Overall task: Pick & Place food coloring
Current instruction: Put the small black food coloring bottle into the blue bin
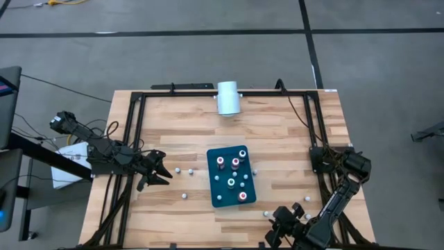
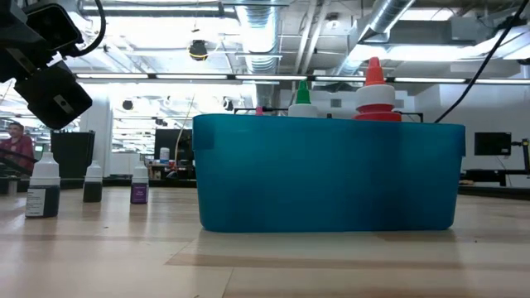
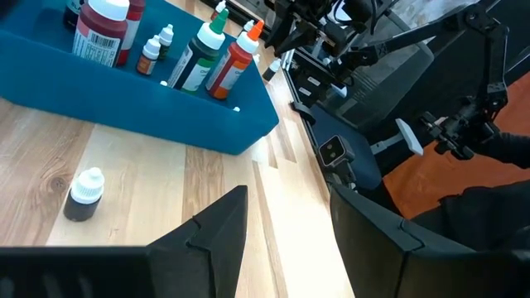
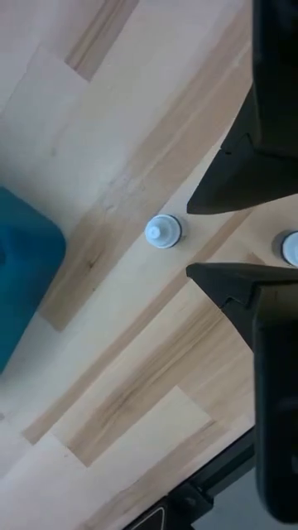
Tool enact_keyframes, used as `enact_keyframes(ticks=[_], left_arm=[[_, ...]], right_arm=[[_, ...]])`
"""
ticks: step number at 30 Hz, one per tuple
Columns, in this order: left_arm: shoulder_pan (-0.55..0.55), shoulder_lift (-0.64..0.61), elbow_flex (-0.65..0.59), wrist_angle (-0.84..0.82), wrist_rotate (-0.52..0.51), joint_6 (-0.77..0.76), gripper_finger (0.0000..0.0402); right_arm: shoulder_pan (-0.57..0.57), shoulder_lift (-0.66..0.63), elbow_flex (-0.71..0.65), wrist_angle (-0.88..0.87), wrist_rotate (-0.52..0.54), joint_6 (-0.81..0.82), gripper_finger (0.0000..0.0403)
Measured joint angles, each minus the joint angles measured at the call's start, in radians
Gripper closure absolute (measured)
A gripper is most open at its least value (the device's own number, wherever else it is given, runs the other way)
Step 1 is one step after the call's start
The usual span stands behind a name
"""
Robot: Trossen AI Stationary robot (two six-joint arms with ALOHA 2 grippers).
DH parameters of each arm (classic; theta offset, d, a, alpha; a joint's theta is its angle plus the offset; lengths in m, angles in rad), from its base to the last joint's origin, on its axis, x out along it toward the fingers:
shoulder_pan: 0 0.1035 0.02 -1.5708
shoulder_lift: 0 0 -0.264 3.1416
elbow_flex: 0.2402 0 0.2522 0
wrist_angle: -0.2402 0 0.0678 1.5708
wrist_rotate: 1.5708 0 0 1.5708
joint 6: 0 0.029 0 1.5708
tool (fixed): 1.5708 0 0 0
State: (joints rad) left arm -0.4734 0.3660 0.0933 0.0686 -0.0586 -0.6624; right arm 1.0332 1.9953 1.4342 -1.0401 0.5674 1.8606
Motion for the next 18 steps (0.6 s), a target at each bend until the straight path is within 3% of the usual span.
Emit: enact_keyframes(ticks=[9, 15, 18], left_arm=[[0.000, 0.000, 0.000, 0.000, 0.000, -0.001, 0.0236], [0.000, 0.000, 0.000, 0.000, 0.000, -0.001, 0.0236], [0.000, 0.000, 0.000, 0.000, 0.000, -0.002, 0.0236]], right_arm=[[0.008, 0.000, 0.000, -0.002, -0.001, 0.018, 0.0217], [0.008, 0.000, 0.000, -0.022, -0.070, -0.154, 0.0170], [0.014, 0.003, 0.000, -0.018, -0.004, -0.172, 0.0164]])
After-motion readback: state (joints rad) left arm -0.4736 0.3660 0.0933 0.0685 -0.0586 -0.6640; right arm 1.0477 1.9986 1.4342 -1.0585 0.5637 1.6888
